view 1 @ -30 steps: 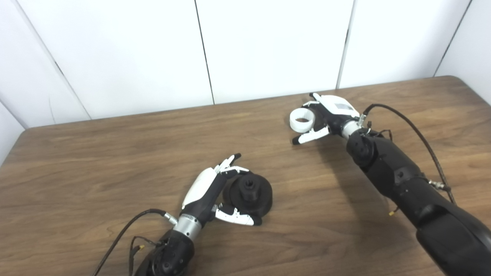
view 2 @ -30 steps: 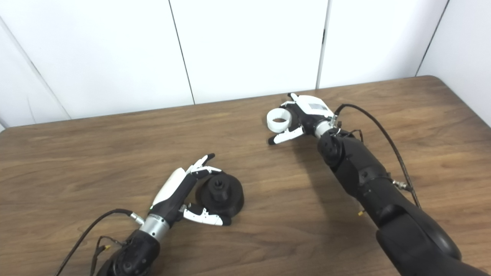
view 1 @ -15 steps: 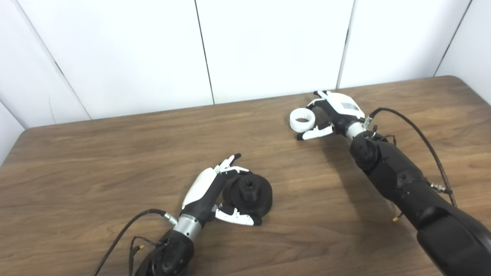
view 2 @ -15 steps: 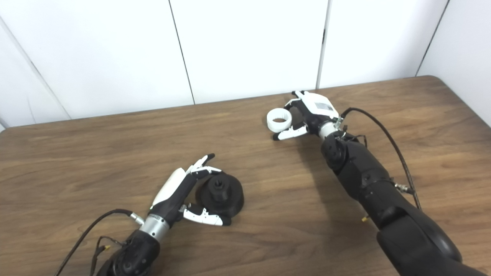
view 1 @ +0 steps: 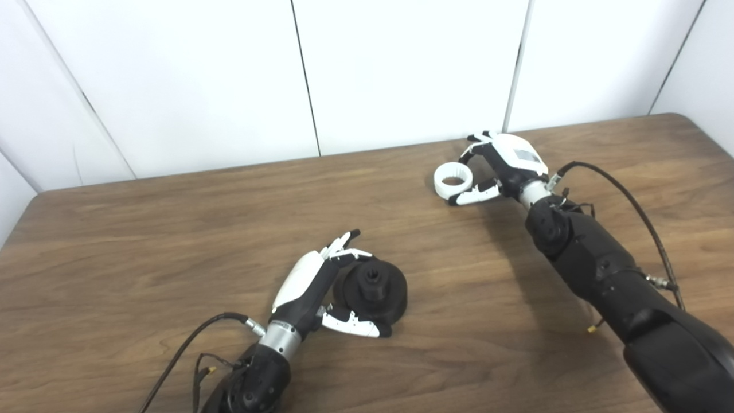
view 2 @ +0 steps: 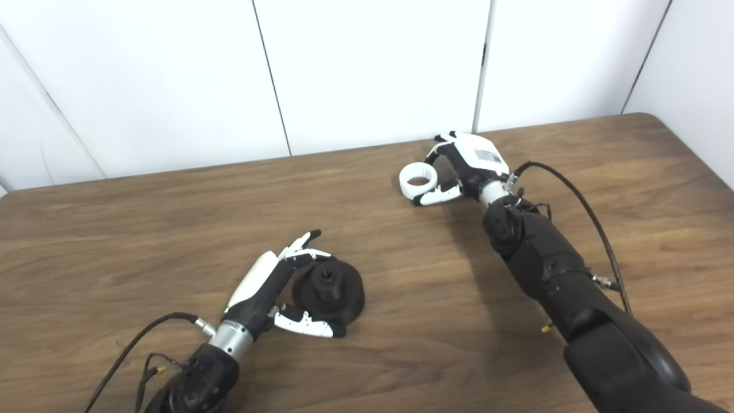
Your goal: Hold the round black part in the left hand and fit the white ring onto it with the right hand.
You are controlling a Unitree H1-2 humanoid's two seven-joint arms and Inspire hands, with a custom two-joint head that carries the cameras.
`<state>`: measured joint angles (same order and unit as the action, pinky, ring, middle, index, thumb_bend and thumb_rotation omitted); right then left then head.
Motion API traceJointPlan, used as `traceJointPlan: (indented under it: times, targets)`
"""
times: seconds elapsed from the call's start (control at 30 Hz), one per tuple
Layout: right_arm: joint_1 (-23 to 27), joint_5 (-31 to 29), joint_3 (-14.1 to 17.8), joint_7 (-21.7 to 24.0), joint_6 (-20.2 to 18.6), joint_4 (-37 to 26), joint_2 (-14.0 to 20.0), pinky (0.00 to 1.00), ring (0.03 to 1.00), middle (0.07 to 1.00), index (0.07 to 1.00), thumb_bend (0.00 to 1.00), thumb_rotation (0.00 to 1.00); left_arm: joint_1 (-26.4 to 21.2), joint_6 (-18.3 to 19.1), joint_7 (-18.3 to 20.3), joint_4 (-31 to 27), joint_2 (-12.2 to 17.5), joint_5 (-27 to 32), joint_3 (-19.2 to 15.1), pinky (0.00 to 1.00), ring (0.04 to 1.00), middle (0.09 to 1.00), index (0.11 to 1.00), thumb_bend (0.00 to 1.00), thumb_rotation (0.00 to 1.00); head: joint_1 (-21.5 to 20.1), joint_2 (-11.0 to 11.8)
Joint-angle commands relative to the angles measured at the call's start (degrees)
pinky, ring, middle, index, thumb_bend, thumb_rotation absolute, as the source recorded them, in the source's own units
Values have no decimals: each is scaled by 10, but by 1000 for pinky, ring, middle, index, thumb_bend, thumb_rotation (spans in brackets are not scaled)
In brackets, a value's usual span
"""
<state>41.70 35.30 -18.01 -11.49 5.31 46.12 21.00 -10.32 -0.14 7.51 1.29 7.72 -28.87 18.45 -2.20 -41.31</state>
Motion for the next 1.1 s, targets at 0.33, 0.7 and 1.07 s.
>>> traceJointPlan:
  times: [0.33, 0.7, 1.07]
  targets:
    - [13, -32, 28, -11, 1, -17, -21, 1000, 965, 909, 615, 838, 321, -12, 6, -2, -19, -2, -4, -2, 1000, 1000, 1000, 642, 963, 247, 4, -4]
    - [3, -52, 46, -53, 22, -9, -41, 1000, 943, 860, 484, 518, 138, -12, 6, -4, -16, -1, -3, -2, 1000, 1000, 1000, 642, 968, 256, 5, -4]
    - [-1, -48, 43, -62, 21, -14, -38, 1000, 939, 855, 483, 520, 138, -12, 5, -2, -18, 1, -1, -3, 1000, 1000, 1000, 641, 963, 252, 5, -7]
